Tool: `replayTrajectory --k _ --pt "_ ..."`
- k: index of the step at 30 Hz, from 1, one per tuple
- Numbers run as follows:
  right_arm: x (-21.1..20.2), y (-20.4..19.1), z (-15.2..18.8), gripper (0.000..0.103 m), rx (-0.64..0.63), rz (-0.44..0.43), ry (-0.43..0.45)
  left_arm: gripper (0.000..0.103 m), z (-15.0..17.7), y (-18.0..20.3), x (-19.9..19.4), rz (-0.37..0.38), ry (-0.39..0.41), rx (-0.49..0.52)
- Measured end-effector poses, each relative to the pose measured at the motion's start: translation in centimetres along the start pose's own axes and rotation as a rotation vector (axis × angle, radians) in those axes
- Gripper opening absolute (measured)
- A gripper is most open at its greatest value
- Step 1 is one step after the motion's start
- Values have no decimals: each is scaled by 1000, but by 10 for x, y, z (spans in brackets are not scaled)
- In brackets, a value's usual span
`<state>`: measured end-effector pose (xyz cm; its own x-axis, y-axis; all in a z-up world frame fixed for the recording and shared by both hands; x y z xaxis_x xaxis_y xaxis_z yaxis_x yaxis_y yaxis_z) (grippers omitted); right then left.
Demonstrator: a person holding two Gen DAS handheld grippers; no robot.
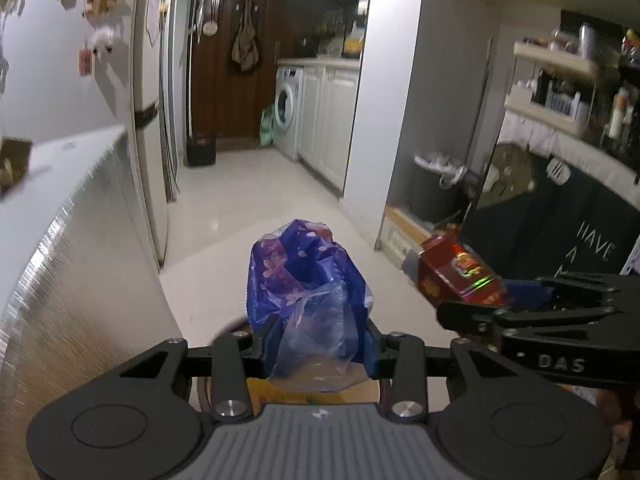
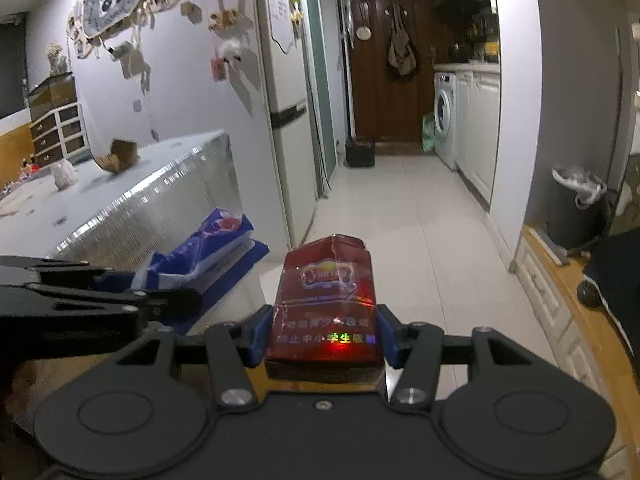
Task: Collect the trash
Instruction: 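Carry the wrapper bag and red pack in both grippers over the yellow bin, then open the left gripper to drop the wrapper bag while the right gripper drops the red pack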
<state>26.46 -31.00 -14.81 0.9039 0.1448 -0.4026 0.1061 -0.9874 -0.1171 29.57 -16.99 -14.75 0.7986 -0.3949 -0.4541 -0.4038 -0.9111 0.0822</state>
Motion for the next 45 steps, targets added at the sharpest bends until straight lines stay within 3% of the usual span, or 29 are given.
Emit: replayTrajectory --k 11,26,33,42,45 --pt "46 30 52 55 30 7 -139 42 52 -33 74 -73 -154 -81" --pt "137 15 84 55 45 -45 -321 42 112 -74 149 -117 -335 -158" --pt "175 7 96 55 4 -39 -410 42 131 -82 164 -131 -373 -155" --pt "209 -4 96 56 -78 -38 -434 43 132 -82 175 -145 -368 -132" --pt "215 -5 93 68 -87 -40 -429 43 130 -84 175 -151 -367 -127"
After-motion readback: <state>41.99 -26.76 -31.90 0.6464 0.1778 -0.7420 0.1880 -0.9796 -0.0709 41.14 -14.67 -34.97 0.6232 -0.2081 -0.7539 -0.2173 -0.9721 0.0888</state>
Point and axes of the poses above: each gripper's, at about its wrist camera, not at the fingertips, and x roughly the way its jaws point, y to its right, z to its underside, the point moved 8 cm from there along x, roughly the way its jaws point, and after that the axes turned 9 degrees about y, right-handed, at the moved point
